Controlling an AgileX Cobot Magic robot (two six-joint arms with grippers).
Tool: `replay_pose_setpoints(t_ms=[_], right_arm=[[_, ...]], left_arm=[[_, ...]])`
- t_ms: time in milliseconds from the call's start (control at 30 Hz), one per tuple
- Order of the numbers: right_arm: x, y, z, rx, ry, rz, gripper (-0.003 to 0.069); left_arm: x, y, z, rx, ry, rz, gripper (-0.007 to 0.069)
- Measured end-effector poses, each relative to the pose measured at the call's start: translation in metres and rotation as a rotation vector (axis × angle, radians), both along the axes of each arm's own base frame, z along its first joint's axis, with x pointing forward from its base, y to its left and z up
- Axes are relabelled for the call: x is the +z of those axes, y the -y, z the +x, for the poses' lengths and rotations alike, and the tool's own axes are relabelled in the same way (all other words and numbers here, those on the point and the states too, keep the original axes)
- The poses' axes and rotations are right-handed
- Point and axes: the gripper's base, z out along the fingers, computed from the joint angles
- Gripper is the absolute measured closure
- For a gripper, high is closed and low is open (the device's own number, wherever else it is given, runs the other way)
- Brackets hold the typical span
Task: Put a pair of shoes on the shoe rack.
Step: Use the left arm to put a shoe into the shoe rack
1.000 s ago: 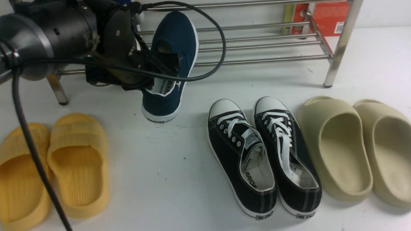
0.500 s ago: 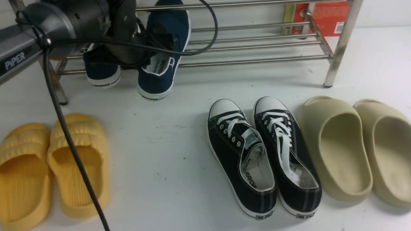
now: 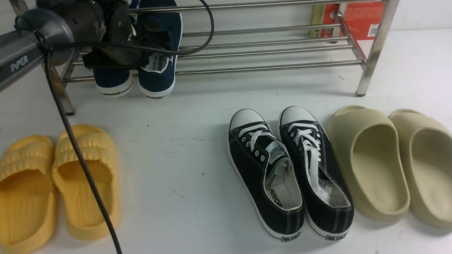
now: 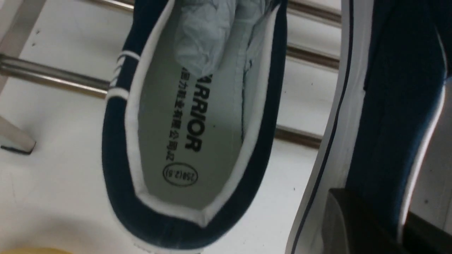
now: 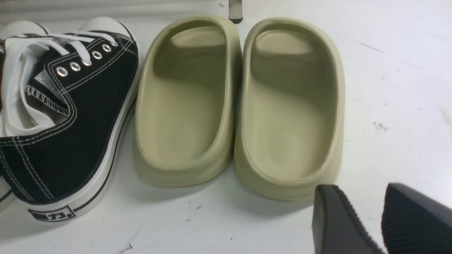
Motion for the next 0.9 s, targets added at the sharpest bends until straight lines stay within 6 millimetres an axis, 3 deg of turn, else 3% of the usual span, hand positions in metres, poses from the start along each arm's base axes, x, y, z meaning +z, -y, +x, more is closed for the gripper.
replay_pose_setpoints(t_ms=[200, 533, 900], right_arm=[[0.000, 0.000, 0.000, 0.000, 0.000, 0.000, 0.0419], [0.000, 0.000, 0.000, 0.000, 0.000, 0.000, 0.0419], [0.000, 0.000, 0.000, 0.000, 0.000, -0.001, 0.0419]], left_arm=[[-0.010, 0.002, 0.015, -0.001, 0.011, -0.003, 0.0627], [-0.026, 0.003, 0.022, -0.003, -0.002, 0.026, 0.0627], [-0.025, 0.000, 0.025, 0.028, 0.027, 0.037, 0.0624]])
